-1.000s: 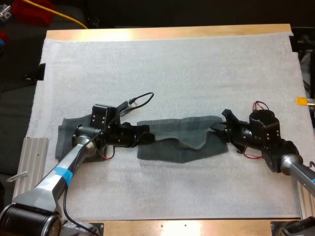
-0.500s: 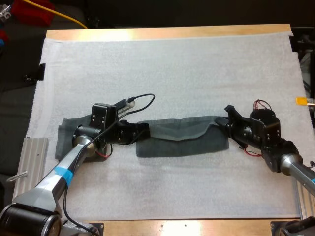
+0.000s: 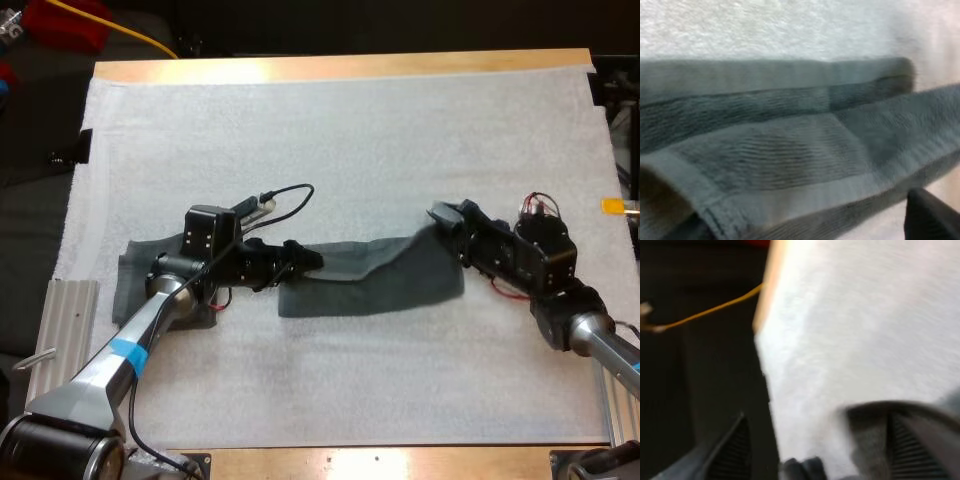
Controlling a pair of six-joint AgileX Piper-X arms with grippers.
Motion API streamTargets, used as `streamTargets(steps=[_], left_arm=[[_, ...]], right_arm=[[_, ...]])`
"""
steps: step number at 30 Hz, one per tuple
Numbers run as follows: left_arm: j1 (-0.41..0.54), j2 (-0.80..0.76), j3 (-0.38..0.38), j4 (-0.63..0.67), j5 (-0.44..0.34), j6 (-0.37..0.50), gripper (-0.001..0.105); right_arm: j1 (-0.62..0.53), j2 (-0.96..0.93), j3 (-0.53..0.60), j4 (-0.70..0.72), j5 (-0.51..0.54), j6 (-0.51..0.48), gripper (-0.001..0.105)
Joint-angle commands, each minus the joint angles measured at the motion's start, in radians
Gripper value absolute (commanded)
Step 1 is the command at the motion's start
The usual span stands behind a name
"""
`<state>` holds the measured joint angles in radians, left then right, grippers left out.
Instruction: Pick towel from pile, fold and stack
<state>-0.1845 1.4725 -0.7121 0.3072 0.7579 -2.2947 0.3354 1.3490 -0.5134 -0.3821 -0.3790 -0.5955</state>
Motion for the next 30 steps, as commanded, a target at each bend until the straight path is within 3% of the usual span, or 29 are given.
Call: streamTargets(steps=[1, 4, 13, 22, 30], left_arm=[[0.008, 0.0, -0.016, -0.037, 0.051, 0.003, 0.063], [0.038, 0.0, -0.043, -0.043, 0.132, 0.003, 0.062], [0.107, -0.002, -0.075, -0.014, 0.305, -0.007, 0.062], [0.107, -0.123, -0.075, 0.139, 0.255, 0.138, 0.062], [0.107, -0.305, -0.075, 0.323, 0.184, 0.257, 0.062]], right_arm=[[-0.006, -0.001, -0.001, -0.06, -0.021, -0.031, 0.059], [-0.006, -0.001, -0.001, -0.121, -0.028, -0.032, 0.059], [-0.006, -0.001, -0.001, -0.108, -0.085, -0.041, 0.059], [-0.006, -0.02, -0.001, -0.086, -0.15, -0.089, 0.059], [-0.006, -0.148, -0.001, 0.189, -0.148, -0.267, 0.059]])
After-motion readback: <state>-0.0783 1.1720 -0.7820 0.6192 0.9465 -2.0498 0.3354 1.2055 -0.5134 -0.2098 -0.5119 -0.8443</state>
